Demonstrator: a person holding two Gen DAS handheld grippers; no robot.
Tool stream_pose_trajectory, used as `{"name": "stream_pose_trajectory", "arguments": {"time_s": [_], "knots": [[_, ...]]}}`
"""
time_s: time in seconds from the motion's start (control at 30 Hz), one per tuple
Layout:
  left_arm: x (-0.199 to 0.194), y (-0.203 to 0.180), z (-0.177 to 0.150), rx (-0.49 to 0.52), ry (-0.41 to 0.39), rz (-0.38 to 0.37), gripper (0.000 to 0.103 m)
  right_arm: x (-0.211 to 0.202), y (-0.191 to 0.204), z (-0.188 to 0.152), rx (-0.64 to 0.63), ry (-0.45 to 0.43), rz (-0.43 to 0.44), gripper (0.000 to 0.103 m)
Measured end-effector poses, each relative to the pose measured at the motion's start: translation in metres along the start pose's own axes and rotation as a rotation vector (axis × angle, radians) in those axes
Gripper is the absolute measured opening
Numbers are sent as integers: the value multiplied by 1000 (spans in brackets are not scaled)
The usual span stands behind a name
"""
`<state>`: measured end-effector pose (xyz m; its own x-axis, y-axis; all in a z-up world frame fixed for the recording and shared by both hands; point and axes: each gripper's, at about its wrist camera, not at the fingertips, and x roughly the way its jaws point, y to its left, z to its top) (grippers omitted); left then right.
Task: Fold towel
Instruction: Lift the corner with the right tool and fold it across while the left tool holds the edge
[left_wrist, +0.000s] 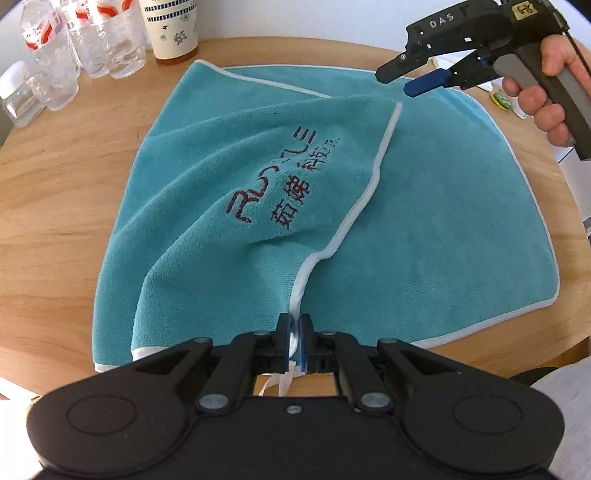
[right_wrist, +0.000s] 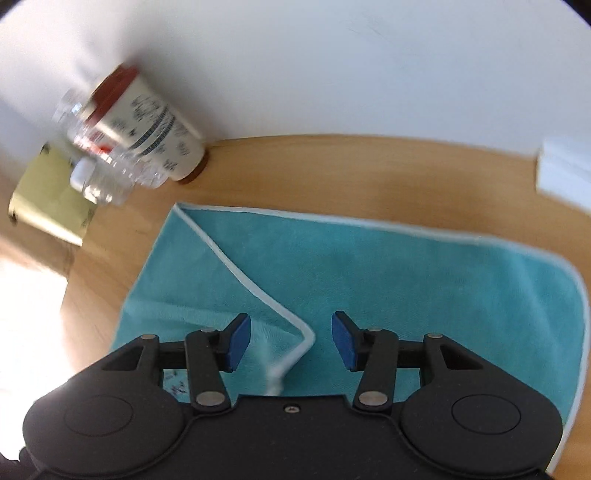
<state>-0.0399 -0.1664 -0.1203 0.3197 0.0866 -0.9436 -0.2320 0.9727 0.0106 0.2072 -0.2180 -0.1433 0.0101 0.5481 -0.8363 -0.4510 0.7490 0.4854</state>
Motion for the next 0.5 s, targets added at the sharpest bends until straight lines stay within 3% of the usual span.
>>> {"name": "stream_pose_trajectory", "arguments": {"time_s": [0.2, 0.23, 0.27, 0.33, 0.5], "knots": [[6, 4, -2, -29, 21, 2, 5, 27, 0, -5, 85, 46, -21, 54], [8, 5, -2, -38, 26, -4, 5, 28, 0, -6, 92, 47, -18, 50], [10, 7, -2, -45, 32, -12, 5, 29, 1, -5, 93, 46, -18, 34], [10, 9, -2, -50, 37, -20, 5, 31, 6, 0, 73, 35, -26, 16], [10, 13, -1, -63, 47, -39, 4, 25, 23, 19, -17, -27, -38, 11]]}}
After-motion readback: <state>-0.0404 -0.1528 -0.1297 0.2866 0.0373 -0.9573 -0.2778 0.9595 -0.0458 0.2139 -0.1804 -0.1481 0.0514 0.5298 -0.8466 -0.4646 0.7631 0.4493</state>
